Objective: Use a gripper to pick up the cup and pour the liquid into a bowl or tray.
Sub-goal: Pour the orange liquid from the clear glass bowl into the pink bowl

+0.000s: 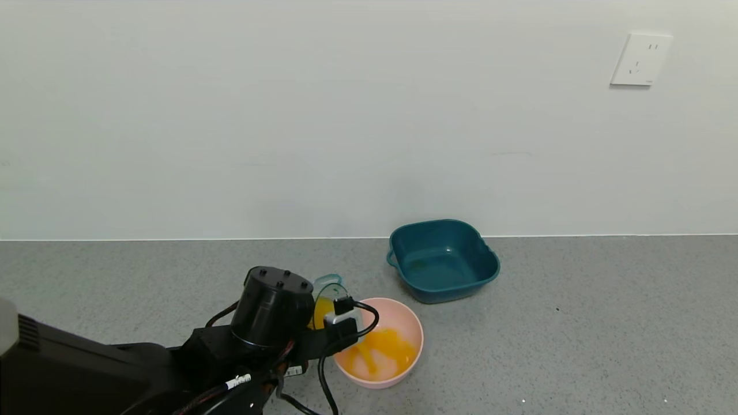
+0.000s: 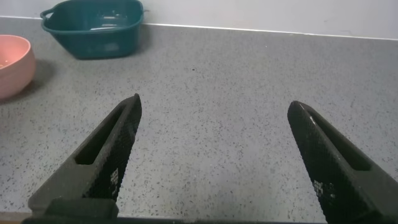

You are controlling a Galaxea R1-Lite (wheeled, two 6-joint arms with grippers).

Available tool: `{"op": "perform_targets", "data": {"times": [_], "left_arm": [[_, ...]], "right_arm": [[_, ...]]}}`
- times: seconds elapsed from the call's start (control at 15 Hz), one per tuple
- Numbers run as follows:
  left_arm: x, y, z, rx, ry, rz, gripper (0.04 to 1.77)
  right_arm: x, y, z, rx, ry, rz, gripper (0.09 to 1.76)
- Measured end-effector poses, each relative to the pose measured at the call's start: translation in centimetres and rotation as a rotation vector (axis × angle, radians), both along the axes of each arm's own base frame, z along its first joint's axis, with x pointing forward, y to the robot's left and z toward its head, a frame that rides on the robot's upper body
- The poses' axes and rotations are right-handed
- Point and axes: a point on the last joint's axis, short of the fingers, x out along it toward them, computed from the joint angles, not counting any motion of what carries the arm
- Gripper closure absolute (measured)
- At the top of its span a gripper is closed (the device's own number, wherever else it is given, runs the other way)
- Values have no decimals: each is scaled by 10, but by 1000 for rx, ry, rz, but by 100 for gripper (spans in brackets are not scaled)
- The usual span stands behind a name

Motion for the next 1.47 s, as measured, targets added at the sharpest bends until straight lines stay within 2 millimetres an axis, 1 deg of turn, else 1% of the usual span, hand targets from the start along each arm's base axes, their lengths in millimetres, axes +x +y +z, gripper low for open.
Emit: {"op": "perform_targets", "data": {"times": [0.6, 0.8, 1.47], "left_arm": [[3, -4, 6, 186, -35, -27, 53], [3, -9, 10, 257, -54, -35, 53], [6, -21, 27, 512, -88, -171, 54]], "right_arm": [[0, 0, 0, 0, 0, 0, 14], [0, 0, 0, 0, 0, 0, 14], [0, 0, 0, 0, 0, 0, 14]]}}
